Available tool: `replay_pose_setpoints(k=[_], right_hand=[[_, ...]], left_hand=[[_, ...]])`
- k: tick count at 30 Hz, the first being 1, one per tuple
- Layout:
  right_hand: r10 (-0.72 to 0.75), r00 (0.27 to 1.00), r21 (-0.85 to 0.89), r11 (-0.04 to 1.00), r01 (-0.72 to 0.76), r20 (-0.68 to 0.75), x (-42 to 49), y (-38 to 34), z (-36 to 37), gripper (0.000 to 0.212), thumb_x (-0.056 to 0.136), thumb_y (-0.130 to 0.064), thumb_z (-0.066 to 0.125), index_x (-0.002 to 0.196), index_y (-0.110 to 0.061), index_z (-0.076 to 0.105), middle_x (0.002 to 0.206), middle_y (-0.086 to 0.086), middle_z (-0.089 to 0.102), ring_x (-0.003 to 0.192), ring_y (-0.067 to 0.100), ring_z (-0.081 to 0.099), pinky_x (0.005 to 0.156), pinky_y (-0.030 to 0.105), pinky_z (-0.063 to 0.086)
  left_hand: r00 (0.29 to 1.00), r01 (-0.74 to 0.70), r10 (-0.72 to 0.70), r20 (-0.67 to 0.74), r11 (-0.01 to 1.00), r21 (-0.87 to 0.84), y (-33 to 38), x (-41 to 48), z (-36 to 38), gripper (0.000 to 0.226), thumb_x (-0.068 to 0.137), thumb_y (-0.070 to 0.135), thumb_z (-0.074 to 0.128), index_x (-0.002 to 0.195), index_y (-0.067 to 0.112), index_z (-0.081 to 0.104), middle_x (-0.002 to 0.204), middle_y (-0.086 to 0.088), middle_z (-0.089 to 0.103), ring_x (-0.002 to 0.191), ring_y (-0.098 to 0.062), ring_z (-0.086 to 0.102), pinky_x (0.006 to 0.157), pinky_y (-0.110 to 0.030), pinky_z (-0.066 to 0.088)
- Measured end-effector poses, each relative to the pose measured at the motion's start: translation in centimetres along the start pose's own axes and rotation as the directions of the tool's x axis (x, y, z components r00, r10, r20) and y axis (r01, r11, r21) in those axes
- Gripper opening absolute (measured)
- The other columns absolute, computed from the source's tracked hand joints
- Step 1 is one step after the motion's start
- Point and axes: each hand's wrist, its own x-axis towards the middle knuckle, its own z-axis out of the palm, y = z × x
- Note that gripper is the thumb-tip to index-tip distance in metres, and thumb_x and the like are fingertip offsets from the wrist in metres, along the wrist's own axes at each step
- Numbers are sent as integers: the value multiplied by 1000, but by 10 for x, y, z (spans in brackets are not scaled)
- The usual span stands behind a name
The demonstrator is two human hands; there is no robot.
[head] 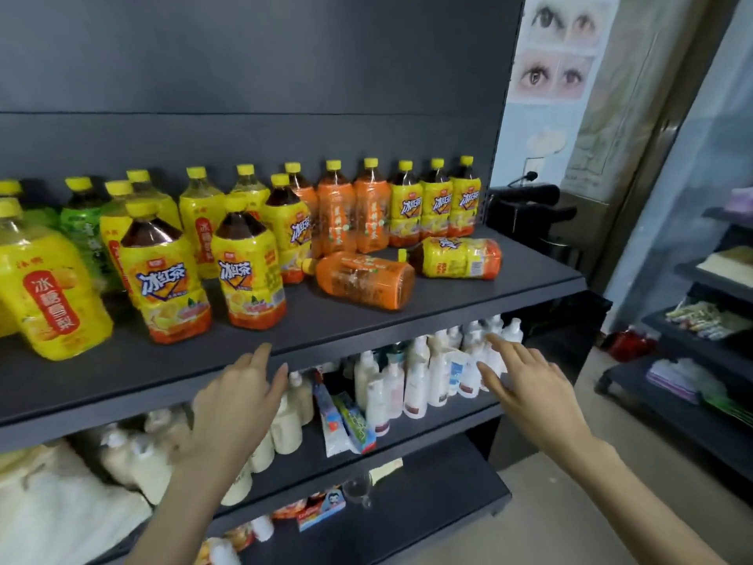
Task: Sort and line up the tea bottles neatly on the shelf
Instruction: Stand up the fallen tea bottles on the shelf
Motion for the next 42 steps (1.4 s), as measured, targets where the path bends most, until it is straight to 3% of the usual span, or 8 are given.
replay_pose_setpoints(k=[15,18,22,26,29,33,36,42], right_hand=[[-193,978,39,981,190,75,138,42,18,54,99,-48,30,147,-25,25,142,-7,42,129,15,39,102,33,34],[-225,972,34,974,223,67,175,37,25,53,99,-47,31,147,-26,24,144,-6,38,132,17,35,101,34,34],[-279,954,64,960,273,108,223,38,38,56,98,-48,37,149,-32,19,150,-1,28,138,22,24,107,42,30],[-314,924,59,949,308,218,270,47,47,65,94,-52,44,149,-36,13,154,2,17,142,26,14,114,48,16],[-321,896,96,947,307,307,304,52,53,72,89,-57,51,148,-39,15,155,0,15,142,26,13,114,51,15],[-338,836,109,940,323,433,336,56,61,77,82,-64,55,146,-44,16,155,-3,18,141,27,17,113,52,16],[-340,784,117,937,329,519,351,60,61,88,76,-70,58,146,-47,11,156,-2,18,140,30,21,112,53,17],[-368,742,169,928,333,561,366,63,63,96,69,-71,64,146,-47,12,151,3,28,135,28,34,109,44,32]], left_hand=[[999,38,-39,10,997,62,99,101,50,47,98,46,35,134,18,44,112,-3,60,99,-24,60,64,-31,43],[993,86,-85,78,996,-8,103,136,64,55,94,54,36,135,17,38,120,-9,53,106,-31,56,76,-38,47],[932,270,-219,289,950,-153,101,173,83,83,87,70,33,149,21,9,146,-16,31,124,-40,42,97,-46,37],[876,411,-271,399,852,-324,102,184,101,95,83,73,36,149,24,-11,158,-14,-5,138,-41,23,110,-48,24],[849,505,-325,416,728,-463,106,188,110,103,83,65,48,148,20,-18,157,-12,-15,142,-38,14,113,-46,18],[790,611,-420,447,476,-633,102,200,120,119,74,59,67,149,18,-16,158,-12,3,141,-32,21,114,-45,21],[710,665,-497,499,239,-708,101,209,122,150,36,75,76,149,20,-6,151,-12,26,132,-32,37,107,-52,34],[670,673,-562,485,185,-716,107,215,120,123,50,57,80,147,19,14,145,-12,33,128,-32,41,91,-45,46]])
